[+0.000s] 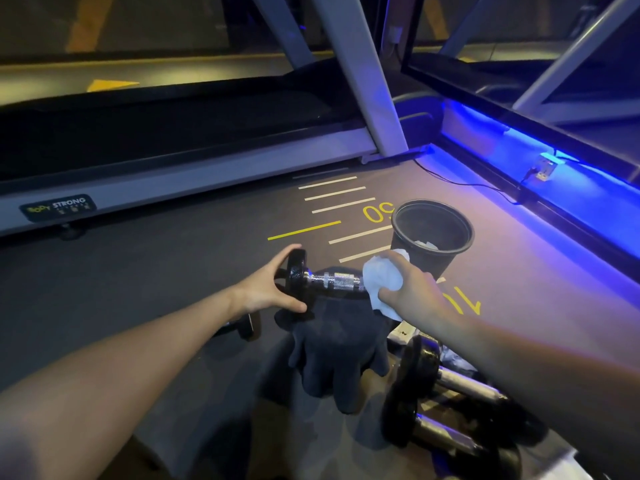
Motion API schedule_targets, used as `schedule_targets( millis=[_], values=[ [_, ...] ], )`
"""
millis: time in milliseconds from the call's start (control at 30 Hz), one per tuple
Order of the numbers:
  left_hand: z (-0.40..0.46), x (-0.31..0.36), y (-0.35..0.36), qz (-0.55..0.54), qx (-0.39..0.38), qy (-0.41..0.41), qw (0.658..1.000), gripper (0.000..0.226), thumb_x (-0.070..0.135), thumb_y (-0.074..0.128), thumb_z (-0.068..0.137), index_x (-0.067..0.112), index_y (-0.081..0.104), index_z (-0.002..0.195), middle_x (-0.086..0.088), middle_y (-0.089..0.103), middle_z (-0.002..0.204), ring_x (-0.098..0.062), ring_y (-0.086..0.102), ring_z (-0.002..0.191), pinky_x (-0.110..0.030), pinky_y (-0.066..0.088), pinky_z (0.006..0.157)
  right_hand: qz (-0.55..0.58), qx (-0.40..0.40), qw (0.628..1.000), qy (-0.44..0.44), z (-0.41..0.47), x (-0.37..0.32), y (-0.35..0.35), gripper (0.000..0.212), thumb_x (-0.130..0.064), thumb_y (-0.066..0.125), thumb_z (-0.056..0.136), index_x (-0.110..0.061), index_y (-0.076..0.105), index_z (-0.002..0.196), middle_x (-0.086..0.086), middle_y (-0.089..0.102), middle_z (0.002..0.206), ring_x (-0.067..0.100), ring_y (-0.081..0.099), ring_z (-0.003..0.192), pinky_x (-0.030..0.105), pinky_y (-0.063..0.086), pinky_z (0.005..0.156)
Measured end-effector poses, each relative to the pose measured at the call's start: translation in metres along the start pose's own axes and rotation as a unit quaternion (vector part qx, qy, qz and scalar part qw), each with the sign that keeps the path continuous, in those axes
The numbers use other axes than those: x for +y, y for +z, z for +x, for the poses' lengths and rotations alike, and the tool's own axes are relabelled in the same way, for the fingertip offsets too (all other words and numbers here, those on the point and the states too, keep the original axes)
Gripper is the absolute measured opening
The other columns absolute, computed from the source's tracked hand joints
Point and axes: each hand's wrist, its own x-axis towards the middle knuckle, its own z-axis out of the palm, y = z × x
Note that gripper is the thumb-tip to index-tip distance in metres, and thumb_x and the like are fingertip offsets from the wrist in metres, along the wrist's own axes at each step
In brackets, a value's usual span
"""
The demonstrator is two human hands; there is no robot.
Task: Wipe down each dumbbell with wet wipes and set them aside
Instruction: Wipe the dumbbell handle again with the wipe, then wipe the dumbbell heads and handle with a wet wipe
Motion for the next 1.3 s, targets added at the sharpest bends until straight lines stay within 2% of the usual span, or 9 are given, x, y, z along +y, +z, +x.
schedule_targets(
  millis=[133,300,400,533,667,800,933,1033,1300],
  values=[
    [-0.005,0.024,-0.011,0.021,0.025,0.032,0.999,0.113,-0.001,0.091,0.067,0.048,0.031,0.150,-0.007,0.060,0.129,-0.005,0.061,0.118,-0.008,0.048,0.086,0.042,0.033,0.998,-0.015,-0.004,-0.005,-0.005,0.062,-0.015,0.060,0.084,-0.043,0.044,0.138,0.010,0.063,0.117,0.028,0.056,0.096,0.029,0.044,0.067],
    [-0.021,0.054,-0.039,-0.026,0.084,0.091,0.992,0.110,0.027,0.094,0.054,0.061,0.039,0.143,-0.011,0.064,0.124,-0.022,0.067,0.115,-0.034,0.048,0.106,0.105,0.065,0.991,-0.045,-0.004,-0.025,-0.010,0.056,-0.016,0.065,0.082,-0.045,0.050,0.129,0.002,0.062,0.113,0.025,0.056,0.096,0.023,0.044,0.061],
    [-0.025,0.060,-0.045,-0.034,0.098,0.105,0.989,0.100,0.035,0.091,0.054,0.057,0.046,0.141,-0.009,0.064,0.124,-0.019,0.069,0.112,-0.028,0.050,0.102,0.133,0.051,0.989,-0.037,-0.006,-0.028,-0.003,0.055,-0.019,0.068,0.082,-0.043,0.051,0.129,-0.002,0.058,0.116,0.023,0.054,0.103,0.030,0.043,0.070],
    [-0.030,0.050,-0.038,0.003,0.072,0.097,0.993,0.096,0.022,0.095,0.060,0.059,0.047,0.135,-0.010,0.058,0.130,-0.016,0.069,0.111,-0.015,0.050,0.090,0.036,0.006,0.999,-0.005,-0.018,-0.017,0.022,0.052,-0.043,0.062,0.075,-0.046,0.041,0.122,0.003,0.062,0.111,0.029,0.061,0.097,0.042,0.054,0.082],
    [-0.031,0.045,-0.040,0.004,0.074,0.088,0.993,0.096,0.039,0.093,0.053,0.065,0.047,0.133,-0.008,0.057,0.128,-0.016,0.069,0.110,-0.018,0.051,0.092,0.009,-0.016,1.000,0.016,-0.013,-0.019,0.022,0.059,-0.045,0.058,0.071,-0.051,0.037,0.126,0.005,0.061,0.103,0.028,0.063,0.091,0.039,0.056,0.074],
    [-0.030,0.046,-0.039,0.007,0.068,0.093,0.993,0.099,0.016,0.095,0.066,0.051,0.045,0.144,-0.007,0.056,0.129,-0.009,0.067,0.107,-0.014,0.049,0.091,-0.081,-0.007,0.997,0.008,-0.002,-0.019,0.012,0.057,-0.051,0.063,0.081,-0.047,0.043,0.135,0.005,0.044,0.125,0.029,0.057,0.104,0.040,0.051,0.083],
    [-0.032,0.051,-0.036,0.004,0.064,0.094,0.994,0.094,0.005,0.088,0.072,0.047,0.043,0.144,0.002,0.055,0.122,0.005,0.066,0.099,-0.010,0.048,0.086,-0.305,0.069,0.947,-0.072,-0.001,-0.020,0.007,0.062,-0.068,0.054,0.078,-0.040,0.053,0.133,0.007,0.043,0.131,0.031,0.039,0.126,0.044,0.034,0.102],
    [-0.032,0.049,-0.036,0.004,0.063,0.097,0.993,0.093,0.006,0.088,0.073,0.050,0.043,0.142,0.002,0.056,0.122,0.001,0.067,0.100,-0.012,0.049,0.085,-0.381,0.107,0.899,-0.185,0.000,-0.022,0.004,0.058,-0.066,0.057,0.078,-0.031,0.066,0.123,0.012,0.050,0.132,0.034,0.040,0.129,0.051,0.026,0.110],
    [-0.031,0.048,-0.036,0.005,0.067,0.099,0.993,0.093,0.010,0.089,0.072,0.057,0.044,0.138,0.001,0.054,0.126,-0.006,0.065,0.108,-0.013,0.049,0.091,-0.365,0.092,0.899,-0.225,-0.001,-0.039,0.008,0.029,-0.043,0.048,0.097,-0.033,0.073,0.108,-0.003,0.064,0.100,0.026,0.060,0.101,0.037,0.036,0.083]
  ],
)
